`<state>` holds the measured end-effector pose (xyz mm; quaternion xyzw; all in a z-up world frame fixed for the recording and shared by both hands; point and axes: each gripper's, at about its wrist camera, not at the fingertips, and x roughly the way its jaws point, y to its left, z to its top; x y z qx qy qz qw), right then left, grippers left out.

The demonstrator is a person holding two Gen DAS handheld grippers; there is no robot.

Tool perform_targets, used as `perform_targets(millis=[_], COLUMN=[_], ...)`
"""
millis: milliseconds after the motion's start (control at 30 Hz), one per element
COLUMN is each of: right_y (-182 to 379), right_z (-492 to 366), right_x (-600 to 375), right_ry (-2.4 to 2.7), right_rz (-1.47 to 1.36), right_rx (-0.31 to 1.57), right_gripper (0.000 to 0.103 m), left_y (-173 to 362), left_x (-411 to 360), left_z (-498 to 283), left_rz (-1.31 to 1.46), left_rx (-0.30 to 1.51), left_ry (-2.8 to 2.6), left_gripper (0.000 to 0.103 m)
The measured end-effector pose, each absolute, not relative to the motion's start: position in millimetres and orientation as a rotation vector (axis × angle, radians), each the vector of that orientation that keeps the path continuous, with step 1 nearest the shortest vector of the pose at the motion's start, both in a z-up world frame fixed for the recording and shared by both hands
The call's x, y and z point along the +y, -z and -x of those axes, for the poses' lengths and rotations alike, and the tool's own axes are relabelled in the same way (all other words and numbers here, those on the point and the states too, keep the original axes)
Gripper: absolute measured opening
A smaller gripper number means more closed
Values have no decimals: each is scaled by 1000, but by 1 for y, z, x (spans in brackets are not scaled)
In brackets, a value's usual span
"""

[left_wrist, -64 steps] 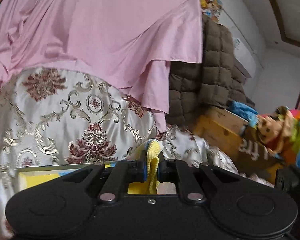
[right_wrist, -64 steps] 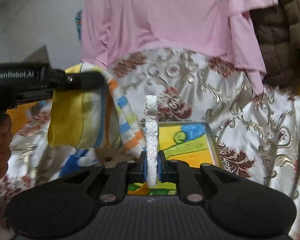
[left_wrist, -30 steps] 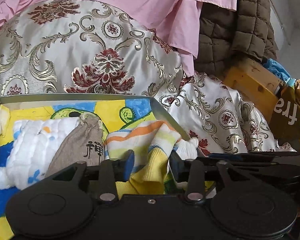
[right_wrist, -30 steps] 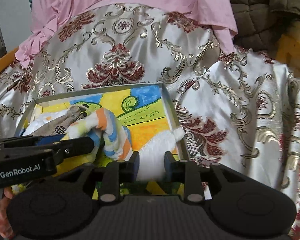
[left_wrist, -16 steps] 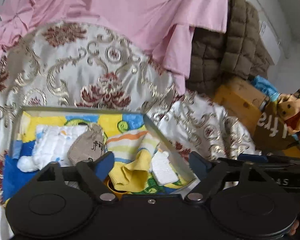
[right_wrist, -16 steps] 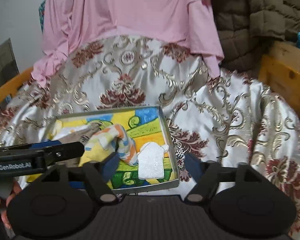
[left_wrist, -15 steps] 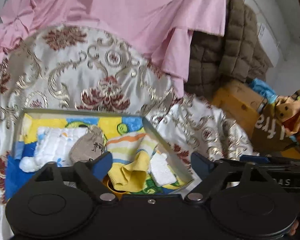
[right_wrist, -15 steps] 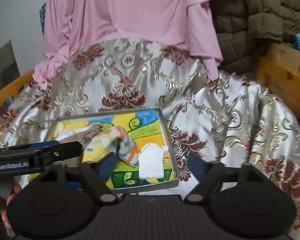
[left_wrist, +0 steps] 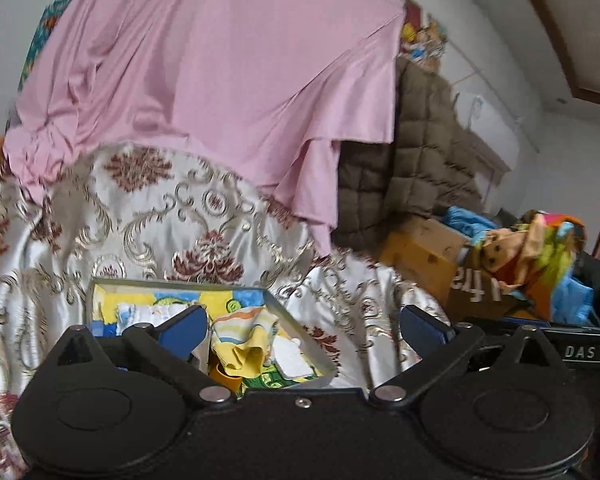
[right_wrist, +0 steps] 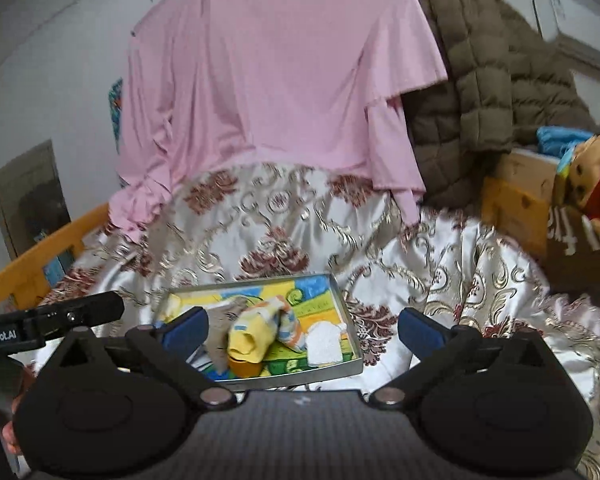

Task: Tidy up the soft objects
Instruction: 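Withdraw both tools from the tray back over the remaining items, then grasp the grey sock with the left tool while the right tool grasps the navy striped sock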

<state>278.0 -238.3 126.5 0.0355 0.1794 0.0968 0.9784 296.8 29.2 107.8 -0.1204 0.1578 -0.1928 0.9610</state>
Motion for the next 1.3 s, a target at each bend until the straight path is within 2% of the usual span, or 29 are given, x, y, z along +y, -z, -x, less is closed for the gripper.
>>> perform_targets(millis=[267, 567, 1300], right_y=[-125, -106, -45], right_z=[-200, -144, -88], right_x=[-225, -223, -225], right_ry=[-181, -164, -85], right_rz=[-52, -89, -54], right_rx=[257, 263, 307], right_gripper=[103, 103, 103], left_y=[-113, -97, -33], left_x=[42, 40, 32], left_z=[-214, -149, -100], left_rz=[246, 197, 139], left_rx=[257, 243, 406], left_ry=[385, 373, 372], left_gripper=[102, 102, 102])
